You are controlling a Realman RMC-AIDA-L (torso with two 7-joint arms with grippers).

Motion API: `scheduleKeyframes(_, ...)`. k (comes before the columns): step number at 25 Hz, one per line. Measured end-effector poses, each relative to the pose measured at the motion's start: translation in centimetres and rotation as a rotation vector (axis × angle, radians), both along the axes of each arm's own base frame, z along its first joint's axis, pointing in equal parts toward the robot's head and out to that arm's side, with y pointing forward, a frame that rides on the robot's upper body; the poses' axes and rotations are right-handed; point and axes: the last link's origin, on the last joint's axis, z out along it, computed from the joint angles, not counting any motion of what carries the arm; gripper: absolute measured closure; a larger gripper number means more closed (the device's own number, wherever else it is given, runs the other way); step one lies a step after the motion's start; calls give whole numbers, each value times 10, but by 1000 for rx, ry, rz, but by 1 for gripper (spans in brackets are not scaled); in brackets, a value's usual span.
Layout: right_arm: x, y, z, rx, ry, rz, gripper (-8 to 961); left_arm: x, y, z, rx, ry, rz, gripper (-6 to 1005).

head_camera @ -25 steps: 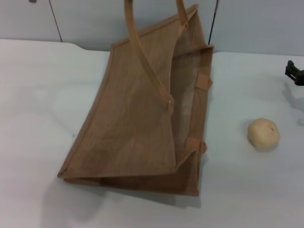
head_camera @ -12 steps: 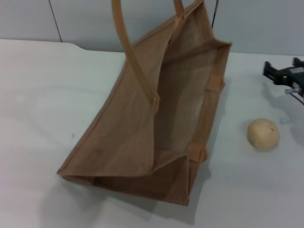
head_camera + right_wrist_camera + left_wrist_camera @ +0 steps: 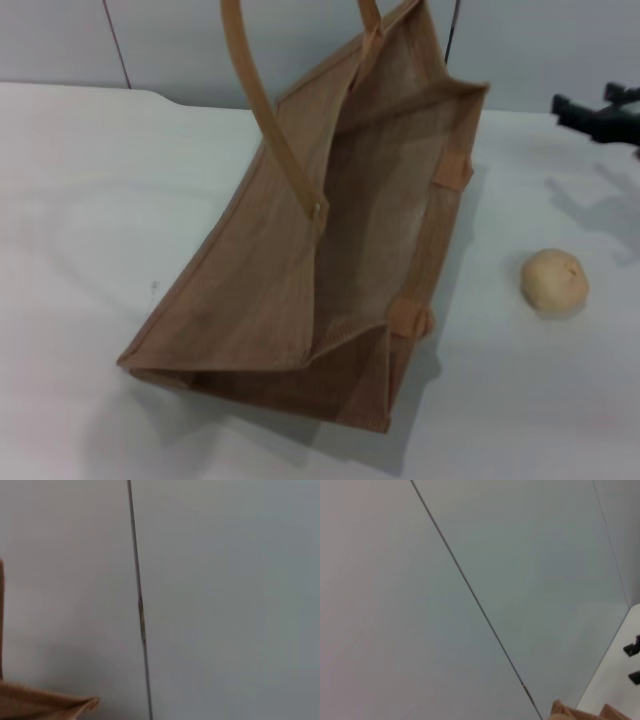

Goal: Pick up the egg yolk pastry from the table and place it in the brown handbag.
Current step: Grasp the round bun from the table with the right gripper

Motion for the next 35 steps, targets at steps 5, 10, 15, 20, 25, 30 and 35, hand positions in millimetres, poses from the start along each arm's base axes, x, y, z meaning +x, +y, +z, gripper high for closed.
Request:
scheduleKeyframes(5, -2, -10, 25, -27, -46, -17, 104, 3, 1, 0, 8, -7, -9, 890)
scheduleKeyframes(10, -7, -16, 20, -103, -98, -48, 102, 0, 2, 0, 9, -5, -2, 890)
scheduleKeyframes(15, -17, -26, 20, -196, -191, -102, 101, -3, 5, 0, 9, -1, 13, 890)
scheduleKeyframes(20, -36, -42, 24, -287, -216, -81, 99, -4, 5, 0, 7, 2, 16, 890)
scheduleKeyframes(25, -47, -56, 26, -403, -271, -111, 98, -4, 6, 0, 7, 5, 17, 890)
scheduleKeyframes(30, -51, -64, 18, -479, -335, -133, 96, -5, 6, 0, 9, 6, 17, 890)
scheduleKeyframes(35, -61, -75, 11, -561, -330, -122, 96, -5, 7, 0, 14, 15, 21, 890)
